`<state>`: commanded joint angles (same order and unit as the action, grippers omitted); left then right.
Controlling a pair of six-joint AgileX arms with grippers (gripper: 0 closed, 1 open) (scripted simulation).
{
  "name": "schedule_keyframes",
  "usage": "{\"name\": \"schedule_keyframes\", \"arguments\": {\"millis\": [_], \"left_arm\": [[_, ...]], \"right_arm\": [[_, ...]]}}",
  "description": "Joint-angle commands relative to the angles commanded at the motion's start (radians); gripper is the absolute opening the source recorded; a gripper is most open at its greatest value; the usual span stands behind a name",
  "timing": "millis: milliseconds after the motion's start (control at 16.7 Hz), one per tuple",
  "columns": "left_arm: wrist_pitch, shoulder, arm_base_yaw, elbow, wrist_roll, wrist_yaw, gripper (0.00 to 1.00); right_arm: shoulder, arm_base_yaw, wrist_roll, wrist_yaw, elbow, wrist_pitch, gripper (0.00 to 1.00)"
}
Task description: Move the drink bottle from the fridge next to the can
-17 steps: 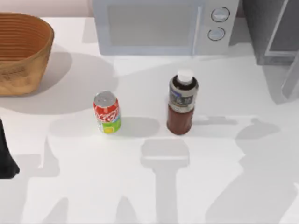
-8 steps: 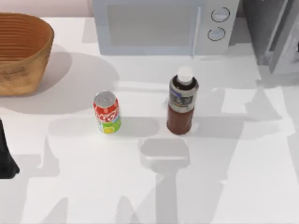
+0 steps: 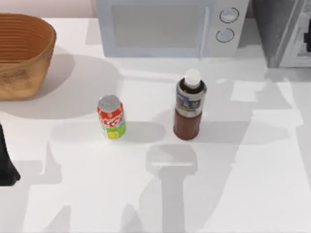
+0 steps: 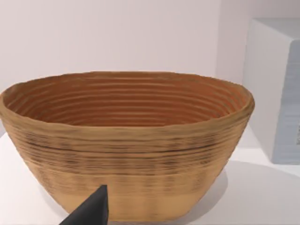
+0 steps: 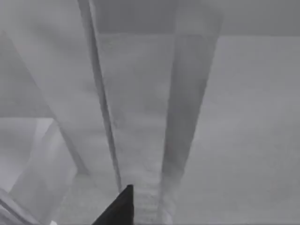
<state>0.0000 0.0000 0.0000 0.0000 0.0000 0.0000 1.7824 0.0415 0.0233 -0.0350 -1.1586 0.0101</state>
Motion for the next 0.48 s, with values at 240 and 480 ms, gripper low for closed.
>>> {"name": "schedule_keyframes", "arguments": {"millis": [240, 480], "left_arm": [[0.000, 0.000, 0.000, 0.000, 0.000, 0.000, 1.00], [0.000, 0.000, 0.000, 0.000, 0.000, 0.000, 1.00]], "right_arm": [[0.146, 0.000, -0.003, 0.004, -0.214, -0.036, 1.00], [0.202, -0.001, -0.004, 0.006, -0.282, -0.049, 1.00]]}}
